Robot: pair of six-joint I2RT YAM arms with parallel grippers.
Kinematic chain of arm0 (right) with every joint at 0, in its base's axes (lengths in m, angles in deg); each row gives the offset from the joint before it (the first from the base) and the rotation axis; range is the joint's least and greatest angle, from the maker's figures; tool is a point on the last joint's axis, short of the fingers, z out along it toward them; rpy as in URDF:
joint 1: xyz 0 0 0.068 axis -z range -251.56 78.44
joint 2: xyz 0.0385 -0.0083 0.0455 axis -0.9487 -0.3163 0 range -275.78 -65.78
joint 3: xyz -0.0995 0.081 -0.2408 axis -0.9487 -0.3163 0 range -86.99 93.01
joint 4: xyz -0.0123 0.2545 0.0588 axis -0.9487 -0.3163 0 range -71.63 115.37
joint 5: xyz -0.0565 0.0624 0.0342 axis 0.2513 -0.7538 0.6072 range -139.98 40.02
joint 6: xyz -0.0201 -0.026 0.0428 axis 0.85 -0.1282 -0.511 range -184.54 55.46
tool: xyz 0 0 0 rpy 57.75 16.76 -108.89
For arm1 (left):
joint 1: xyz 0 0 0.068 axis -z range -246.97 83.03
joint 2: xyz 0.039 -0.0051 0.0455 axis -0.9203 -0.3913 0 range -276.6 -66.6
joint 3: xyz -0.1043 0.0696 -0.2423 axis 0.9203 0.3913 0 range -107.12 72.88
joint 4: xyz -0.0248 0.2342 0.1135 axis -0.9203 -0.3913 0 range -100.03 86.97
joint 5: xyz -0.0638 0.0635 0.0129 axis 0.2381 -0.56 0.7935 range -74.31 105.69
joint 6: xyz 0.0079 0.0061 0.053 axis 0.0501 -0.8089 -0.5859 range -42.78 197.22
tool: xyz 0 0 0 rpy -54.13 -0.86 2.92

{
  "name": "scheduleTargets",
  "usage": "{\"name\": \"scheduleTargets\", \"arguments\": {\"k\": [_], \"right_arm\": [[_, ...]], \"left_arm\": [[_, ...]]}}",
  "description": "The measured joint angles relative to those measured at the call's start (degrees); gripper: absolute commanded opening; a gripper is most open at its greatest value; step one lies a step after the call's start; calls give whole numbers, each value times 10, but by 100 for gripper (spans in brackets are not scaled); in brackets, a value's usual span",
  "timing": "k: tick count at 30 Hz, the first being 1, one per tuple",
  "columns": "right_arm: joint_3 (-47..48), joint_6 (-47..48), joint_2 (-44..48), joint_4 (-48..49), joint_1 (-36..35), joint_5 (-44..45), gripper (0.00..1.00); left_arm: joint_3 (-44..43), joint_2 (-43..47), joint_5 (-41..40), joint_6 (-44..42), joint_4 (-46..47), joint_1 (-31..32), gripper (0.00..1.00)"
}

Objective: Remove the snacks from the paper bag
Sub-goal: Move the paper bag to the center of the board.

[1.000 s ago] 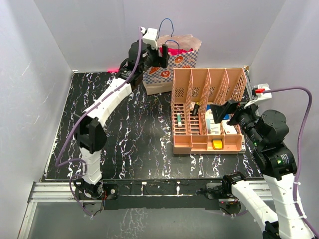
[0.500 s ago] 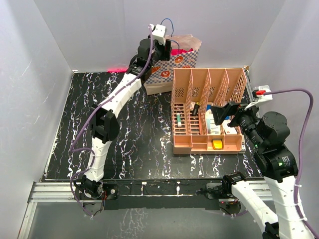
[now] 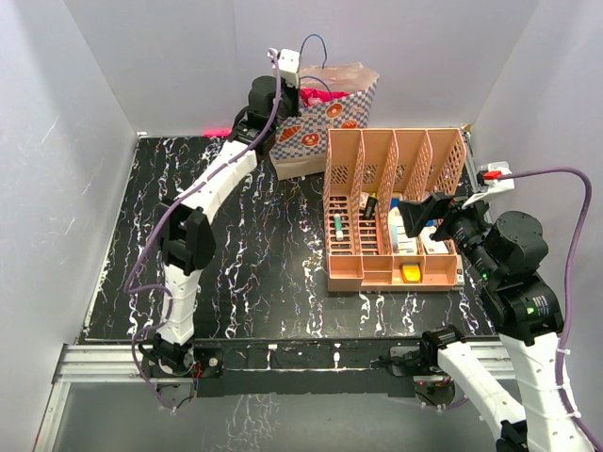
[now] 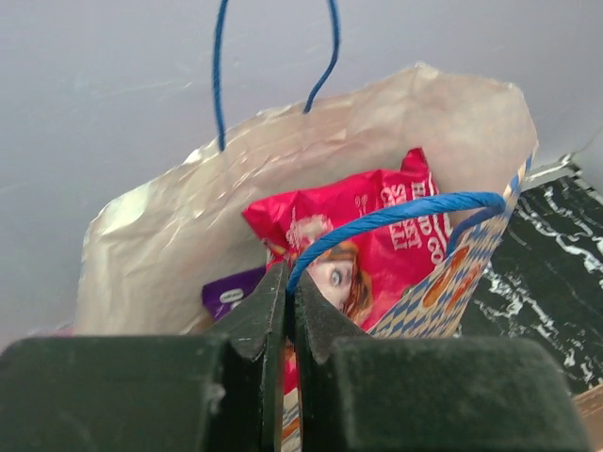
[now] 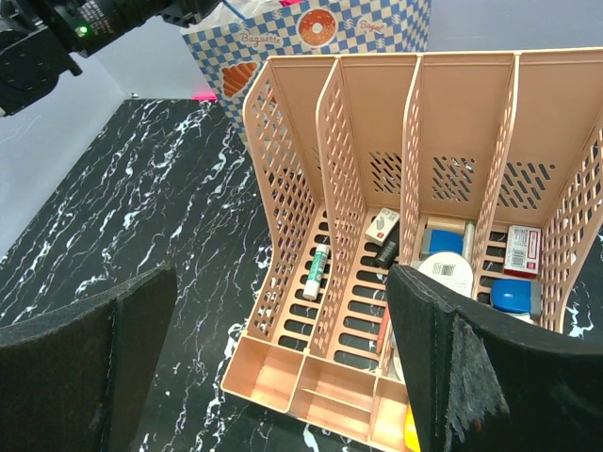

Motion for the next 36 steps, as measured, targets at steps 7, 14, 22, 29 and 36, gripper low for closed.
{"name": "scheduleTargets", "arguments": {"k": [7,14,22,29,36], "right_arm": [[0,0,-5,0,0,-4,98],[0,0,-16,0,0,-17,98],[-1,-3,-33,4,-1,-68,98],[-49,-44,-59,36,-35,-174,98],[-56,-64,-172,42,-145,-252,98]], "left_arm": [[128,101,-9,0,-7,-32,0],[301,267,-50,-23,-28,-68,0],[497,521,-111,-25,-106,-72,0],[597,759,-48,49,-245,-80,0],[608,886,134,122,-353,-80,0]]}}
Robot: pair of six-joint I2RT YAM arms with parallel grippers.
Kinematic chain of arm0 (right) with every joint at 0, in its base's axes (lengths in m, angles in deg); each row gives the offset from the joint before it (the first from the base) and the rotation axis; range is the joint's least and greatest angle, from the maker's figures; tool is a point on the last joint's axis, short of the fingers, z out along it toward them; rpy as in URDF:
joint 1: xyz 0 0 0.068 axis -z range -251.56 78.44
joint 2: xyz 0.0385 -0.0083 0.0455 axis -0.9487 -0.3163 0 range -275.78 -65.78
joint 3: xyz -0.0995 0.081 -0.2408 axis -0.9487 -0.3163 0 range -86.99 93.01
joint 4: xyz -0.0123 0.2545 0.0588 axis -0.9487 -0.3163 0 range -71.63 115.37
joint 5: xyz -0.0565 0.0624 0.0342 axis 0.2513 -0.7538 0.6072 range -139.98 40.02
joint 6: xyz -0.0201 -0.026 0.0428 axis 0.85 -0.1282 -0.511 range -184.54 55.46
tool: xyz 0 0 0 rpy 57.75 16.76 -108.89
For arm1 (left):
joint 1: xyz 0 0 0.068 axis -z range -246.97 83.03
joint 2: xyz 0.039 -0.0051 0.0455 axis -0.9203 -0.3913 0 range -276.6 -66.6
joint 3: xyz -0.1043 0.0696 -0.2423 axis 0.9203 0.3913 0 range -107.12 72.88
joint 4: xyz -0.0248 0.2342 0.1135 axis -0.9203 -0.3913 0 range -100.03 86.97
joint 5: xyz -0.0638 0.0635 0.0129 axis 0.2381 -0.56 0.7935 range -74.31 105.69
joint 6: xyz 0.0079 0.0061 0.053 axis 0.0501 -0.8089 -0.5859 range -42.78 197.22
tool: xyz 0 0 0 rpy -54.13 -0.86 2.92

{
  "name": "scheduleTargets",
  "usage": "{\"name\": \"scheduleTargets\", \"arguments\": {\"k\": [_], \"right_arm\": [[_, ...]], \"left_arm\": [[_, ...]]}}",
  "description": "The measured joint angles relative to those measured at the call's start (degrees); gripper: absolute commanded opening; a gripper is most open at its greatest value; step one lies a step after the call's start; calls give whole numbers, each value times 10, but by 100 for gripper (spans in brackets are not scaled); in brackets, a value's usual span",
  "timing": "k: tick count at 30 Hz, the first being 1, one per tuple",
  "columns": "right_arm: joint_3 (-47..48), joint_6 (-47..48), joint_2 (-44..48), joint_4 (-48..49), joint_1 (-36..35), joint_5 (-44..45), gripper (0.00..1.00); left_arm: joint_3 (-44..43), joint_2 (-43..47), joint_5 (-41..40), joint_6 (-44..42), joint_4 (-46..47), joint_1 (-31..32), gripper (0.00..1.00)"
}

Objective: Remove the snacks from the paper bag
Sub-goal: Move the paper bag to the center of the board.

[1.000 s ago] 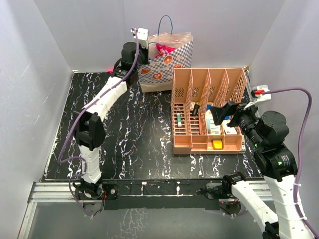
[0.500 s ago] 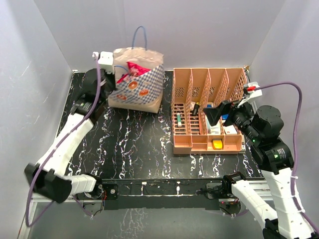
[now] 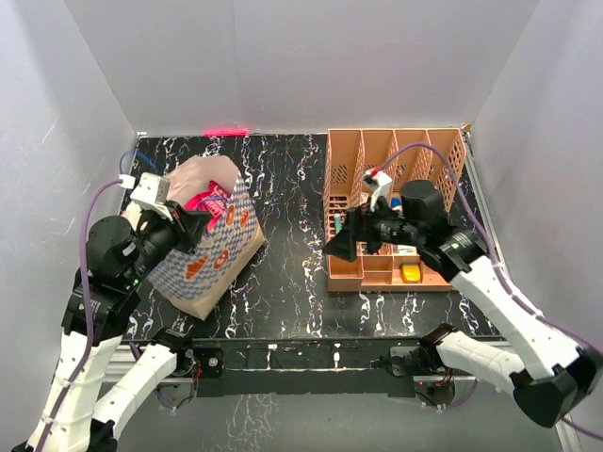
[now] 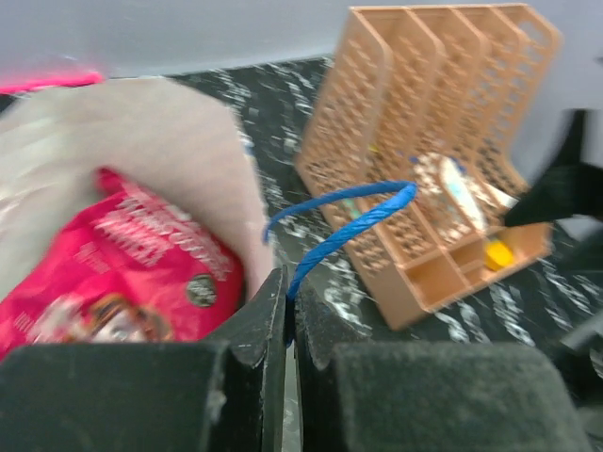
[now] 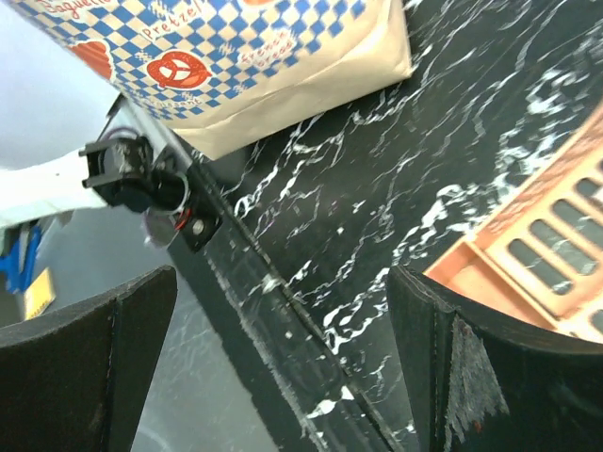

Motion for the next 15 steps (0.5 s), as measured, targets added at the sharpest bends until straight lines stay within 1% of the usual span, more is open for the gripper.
{"name": "scheduleTargets", "arguments": {"k": [3,6,9,10,11,13,15], "right_arm": [[0,-16,-50,3,-46,-5,98],[0,-45,-85,24,-116,4,98],[0,-76,-112,59,-191,31,98],[0,-88,-121,72,-212,40,98],[-1,-99,-129,85,-230,48,98],[-2,-124,-140,114,-251,64,98],[-9,-150,-142,151,-259,77,98]], "left_arm": [[5,6,67,47,2,0,0],[42,1,143,120,53,0,0],[64,-24,200,186,106,0,0],[64,-33,211,200,117,0,5],[64,-45,221,213,128,0,14],[63,-59,234,230,136,0,40],[53,-61,235,234,133,0,59]]}}
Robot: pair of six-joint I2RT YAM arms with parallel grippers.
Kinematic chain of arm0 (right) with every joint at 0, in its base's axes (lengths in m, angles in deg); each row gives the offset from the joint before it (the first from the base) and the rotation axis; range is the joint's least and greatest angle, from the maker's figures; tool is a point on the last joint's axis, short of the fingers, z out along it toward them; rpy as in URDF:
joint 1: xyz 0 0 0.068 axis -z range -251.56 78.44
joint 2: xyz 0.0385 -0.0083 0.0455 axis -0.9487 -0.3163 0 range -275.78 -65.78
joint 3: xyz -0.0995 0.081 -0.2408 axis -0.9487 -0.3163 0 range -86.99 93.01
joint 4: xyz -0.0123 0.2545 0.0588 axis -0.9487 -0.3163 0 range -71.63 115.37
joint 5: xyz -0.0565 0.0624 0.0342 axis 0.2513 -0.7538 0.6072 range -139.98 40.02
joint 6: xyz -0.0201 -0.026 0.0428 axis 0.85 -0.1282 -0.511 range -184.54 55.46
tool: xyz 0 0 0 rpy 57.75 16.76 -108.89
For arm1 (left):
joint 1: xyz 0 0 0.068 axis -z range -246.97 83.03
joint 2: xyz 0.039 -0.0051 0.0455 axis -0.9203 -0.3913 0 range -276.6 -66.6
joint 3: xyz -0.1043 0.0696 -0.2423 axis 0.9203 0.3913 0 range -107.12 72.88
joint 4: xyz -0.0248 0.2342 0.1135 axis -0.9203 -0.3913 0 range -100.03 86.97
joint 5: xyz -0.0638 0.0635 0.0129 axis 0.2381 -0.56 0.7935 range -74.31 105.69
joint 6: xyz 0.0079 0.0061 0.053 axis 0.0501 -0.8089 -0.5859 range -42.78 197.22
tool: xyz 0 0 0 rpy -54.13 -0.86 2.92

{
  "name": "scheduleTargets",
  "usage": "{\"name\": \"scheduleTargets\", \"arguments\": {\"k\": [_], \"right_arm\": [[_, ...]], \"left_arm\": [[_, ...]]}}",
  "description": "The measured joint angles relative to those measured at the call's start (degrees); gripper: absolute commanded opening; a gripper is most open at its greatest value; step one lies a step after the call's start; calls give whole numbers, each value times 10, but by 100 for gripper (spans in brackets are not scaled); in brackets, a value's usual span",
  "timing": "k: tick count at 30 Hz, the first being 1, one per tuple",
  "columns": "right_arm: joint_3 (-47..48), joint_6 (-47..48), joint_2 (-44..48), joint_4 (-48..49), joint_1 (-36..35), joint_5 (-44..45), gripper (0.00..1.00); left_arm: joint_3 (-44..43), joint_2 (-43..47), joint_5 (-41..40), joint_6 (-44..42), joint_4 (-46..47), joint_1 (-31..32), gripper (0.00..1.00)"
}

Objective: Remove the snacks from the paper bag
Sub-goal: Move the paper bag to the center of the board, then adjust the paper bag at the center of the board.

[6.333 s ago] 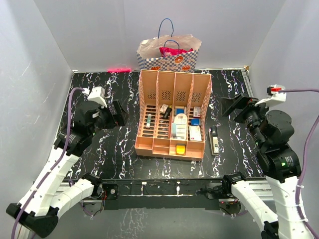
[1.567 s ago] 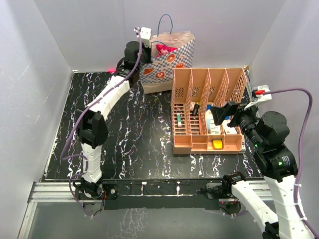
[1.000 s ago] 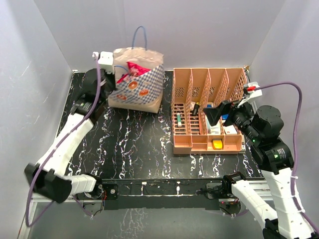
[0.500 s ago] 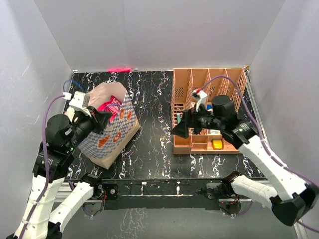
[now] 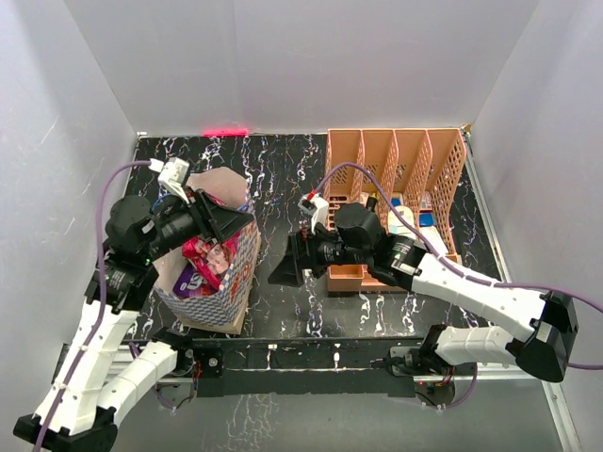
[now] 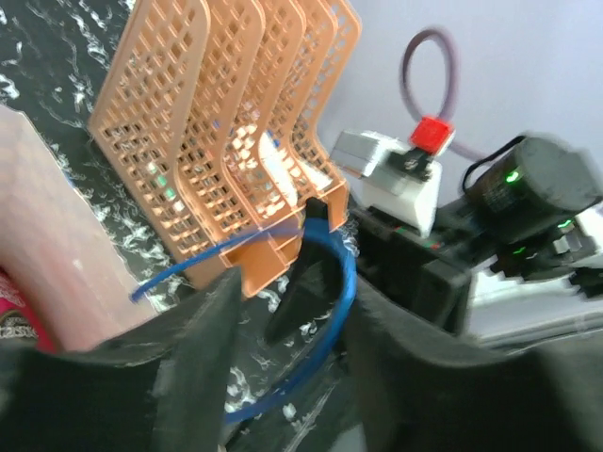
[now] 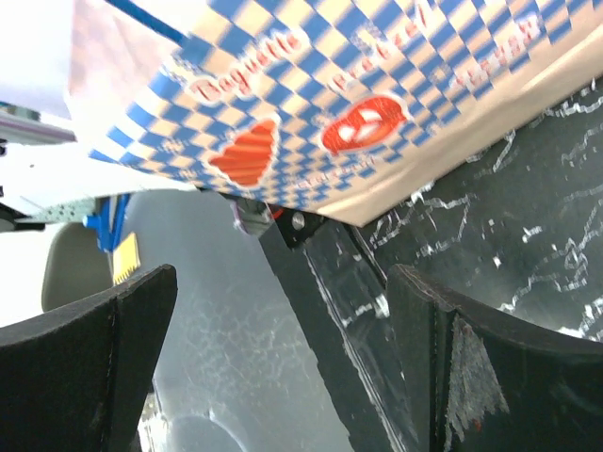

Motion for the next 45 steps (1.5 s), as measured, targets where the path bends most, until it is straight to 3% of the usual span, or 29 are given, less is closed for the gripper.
{"name": "scheduleTargets", "arguments": {"k": [3,8,10,19,29,34,43,45], "right_arm": [[-3,-30,-2,53,-21,32,98],[5,-64,-9,108,-88,108,98],[12,-87,-12,121,-103,141,98],[23,-139,-14,195,-110,279,88],[38,-77,-96,332,-146,323,79],[74,-36,-147,345,-161,342,63],[154,-6,-184,320,-161,422,8],[162,-7,-182,307,-161,437,7]], "left_arm": [[-43,7,-9,-7,-29,0,75],[-133,37,-84,-25,-122,0,87],[-166,45,-122,-31,-168,0,97],[-301,42,-270,-76,-335,0,98],[-258,120,-460,-72,-372,0,98],[-245,118,-467,-54,-368,0,98],[-216,101,-461,-12,-405,16,98],[-232,95,-470,-10,-415,21,98]]}}
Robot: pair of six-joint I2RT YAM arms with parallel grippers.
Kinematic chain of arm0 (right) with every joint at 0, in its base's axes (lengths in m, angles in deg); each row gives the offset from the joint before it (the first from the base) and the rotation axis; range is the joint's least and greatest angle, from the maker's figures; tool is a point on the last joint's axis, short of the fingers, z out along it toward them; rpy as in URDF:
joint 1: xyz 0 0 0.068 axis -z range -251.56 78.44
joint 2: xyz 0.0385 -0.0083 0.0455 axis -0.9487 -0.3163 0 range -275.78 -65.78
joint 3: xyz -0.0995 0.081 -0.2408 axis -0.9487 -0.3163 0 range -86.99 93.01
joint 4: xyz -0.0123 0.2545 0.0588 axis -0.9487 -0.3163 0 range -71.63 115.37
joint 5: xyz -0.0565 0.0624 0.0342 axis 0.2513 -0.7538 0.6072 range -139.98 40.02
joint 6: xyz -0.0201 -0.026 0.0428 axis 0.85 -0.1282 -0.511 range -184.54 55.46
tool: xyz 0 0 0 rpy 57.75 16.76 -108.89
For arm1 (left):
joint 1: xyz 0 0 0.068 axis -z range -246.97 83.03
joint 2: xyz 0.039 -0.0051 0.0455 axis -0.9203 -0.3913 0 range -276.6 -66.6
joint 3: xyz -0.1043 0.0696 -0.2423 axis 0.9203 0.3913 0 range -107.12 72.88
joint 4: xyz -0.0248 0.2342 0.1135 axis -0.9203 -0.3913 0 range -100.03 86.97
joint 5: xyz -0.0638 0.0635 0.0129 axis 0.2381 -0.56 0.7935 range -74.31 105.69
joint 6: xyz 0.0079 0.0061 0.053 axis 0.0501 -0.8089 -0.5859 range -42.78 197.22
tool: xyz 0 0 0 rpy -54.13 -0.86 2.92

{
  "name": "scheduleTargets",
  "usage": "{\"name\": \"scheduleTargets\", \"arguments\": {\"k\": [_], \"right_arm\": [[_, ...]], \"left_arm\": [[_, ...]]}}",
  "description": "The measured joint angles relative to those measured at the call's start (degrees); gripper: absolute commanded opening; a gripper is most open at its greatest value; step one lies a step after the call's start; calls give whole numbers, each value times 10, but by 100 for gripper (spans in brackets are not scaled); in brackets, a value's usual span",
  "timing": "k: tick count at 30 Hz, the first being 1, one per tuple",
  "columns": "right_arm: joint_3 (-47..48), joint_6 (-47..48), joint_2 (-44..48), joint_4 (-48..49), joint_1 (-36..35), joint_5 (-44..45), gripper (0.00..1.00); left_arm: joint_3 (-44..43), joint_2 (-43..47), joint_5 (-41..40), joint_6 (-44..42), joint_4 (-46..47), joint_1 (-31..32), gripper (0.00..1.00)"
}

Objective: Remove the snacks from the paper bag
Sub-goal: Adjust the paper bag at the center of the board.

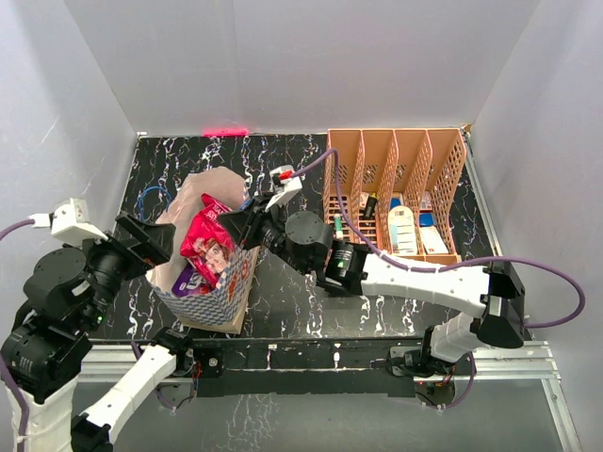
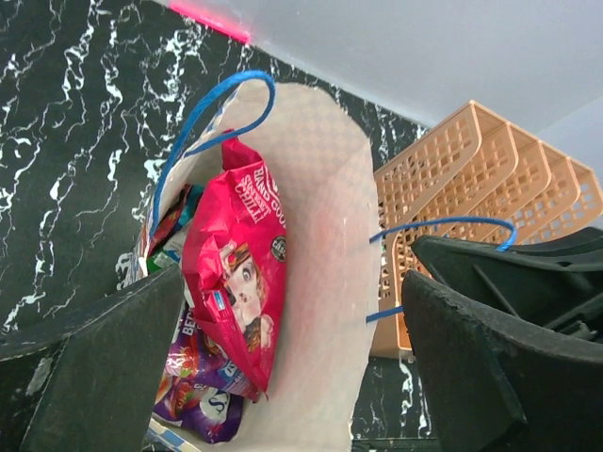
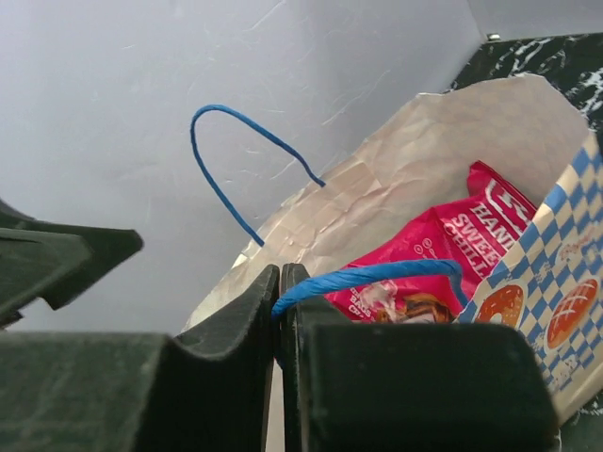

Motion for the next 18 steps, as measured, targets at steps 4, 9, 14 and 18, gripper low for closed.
{"name": "scheduleTargets", "arguments": {"k": [4,9,14,18], "right_arm": [[-12,1,29,-32,0,37,7],[-50,16,99,-72,0,71,7],[-104,30,159,-94,0,80,7],[-122,42,189,-110,0,85,7]], "left_arm": [[-37,-1,-16,0,-3,2,98],[-32,0,-22,16,-10,2,98],[-9,-17,-36,16,-17,2,97],[-37,-62,-61,7,-23,2,97]]}}
